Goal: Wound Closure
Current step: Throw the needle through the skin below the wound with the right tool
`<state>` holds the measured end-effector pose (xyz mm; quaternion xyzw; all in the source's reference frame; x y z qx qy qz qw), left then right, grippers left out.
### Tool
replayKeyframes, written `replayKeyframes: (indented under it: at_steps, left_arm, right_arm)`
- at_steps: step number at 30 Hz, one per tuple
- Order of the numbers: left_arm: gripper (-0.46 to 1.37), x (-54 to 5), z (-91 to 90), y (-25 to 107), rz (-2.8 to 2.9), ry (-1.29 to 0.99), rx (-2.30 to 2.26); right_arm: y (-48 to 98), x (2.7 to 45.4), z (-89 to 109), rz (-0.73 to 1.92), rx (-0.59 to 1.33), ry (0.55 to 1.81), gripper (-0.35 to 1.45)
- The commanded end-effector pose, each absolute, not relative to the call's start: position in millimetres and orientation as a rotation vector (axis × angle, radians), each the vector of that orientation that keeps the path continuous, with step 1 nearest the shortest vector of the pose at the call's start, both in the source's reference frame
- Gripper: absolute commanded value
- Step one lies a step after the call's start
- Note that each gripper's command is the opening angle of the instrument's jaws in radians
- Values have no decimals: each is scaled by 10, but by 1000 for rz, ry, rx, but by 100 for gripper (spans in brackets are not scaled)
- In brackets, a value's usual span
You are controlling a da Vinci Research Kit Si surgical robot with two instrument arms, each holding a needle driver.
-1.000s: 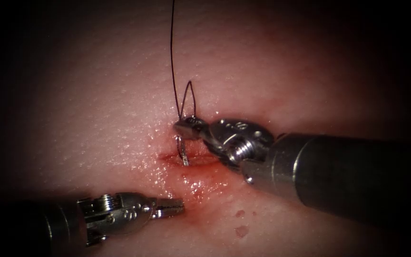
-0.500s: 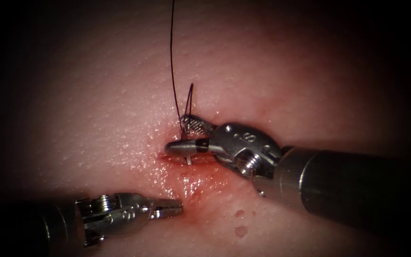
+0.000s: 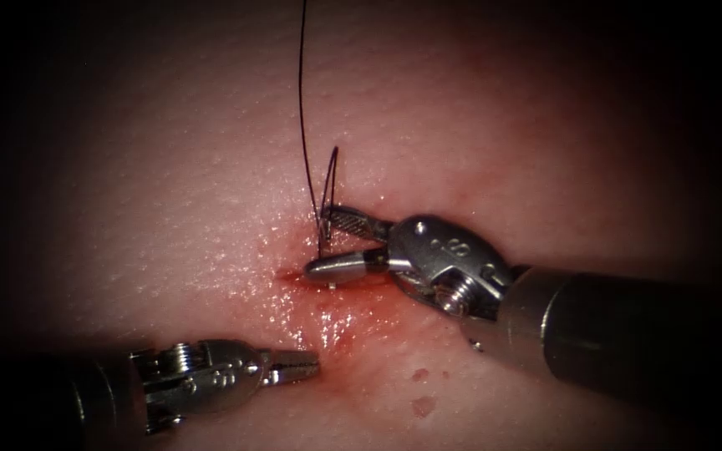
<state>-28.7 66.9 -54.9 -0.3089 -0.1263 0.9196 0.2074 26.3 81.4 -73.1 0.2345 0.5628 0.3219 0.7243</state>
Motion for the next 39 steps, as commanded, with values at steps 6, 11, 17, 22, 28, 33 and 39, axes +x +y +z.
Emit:
replayKeyframes:
  at_steps: [6,11,17,22,28,33,39]
  left_arm:
    - [-35,-290,-548,670,2565,-358,-864]
    - [-35,-290,-548,670,2564,-358,-864]
    - [-35,-289,-548,671,2565,-359,-865]
    - [-35,-290,-547,671,2565,-359,-865]
    - [-35,-290,-546,672,2565,-360,-866]
    - [-35,-290,-545,672,2566,-360,-867]
    - [-35,-288,-546,672,2566,-361,-867]
  right_arm:
    - [819,262,-739,577,388,1322,113]
    - [825,262,-744,504,313,1379,112]
    - [833,261,-749,470,264,1409,103]
    - [837,262,-754,470,248,1429,116]
    - [835,265,-759,444,261,1456,118]
    - [834,271,-761,421,282,1479,117]
    - [838,279,-757,384,299,1508,109]
